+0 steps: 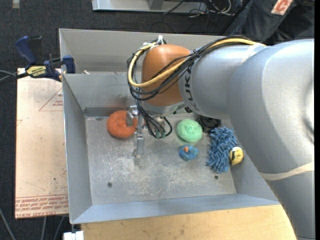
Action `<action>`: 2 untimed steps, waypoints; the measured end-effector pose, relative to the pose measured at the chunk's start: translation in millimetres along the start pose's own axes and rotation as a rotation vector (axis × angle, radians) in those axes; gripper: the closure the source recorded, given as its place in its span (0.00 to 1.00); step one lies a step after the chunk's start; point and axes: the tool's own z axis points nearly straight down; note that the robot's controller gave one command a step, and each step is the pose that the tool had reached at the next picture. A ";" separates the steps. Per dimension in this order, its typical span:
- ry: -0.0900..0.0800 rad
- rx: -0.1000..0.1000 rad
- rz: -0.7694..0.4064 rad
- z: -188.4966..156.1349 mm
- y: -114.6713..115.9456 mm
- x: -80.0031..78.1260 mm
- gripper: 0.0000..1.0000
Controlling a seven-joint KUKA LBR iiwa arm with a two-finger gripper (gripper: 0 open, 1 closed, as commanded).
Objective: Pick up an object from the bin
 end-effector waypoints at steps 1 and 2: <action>-0.001 -0.001 -0.060 -0.6 13.8 -6.0 0.00; -0.006 -0.001 -0.148 8.0 21.3 -9.1 0.00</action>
Offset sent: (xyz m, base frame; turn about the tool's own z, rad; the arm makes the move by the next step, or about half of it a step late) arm 0.0074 0.0238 -0.0139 -0.1718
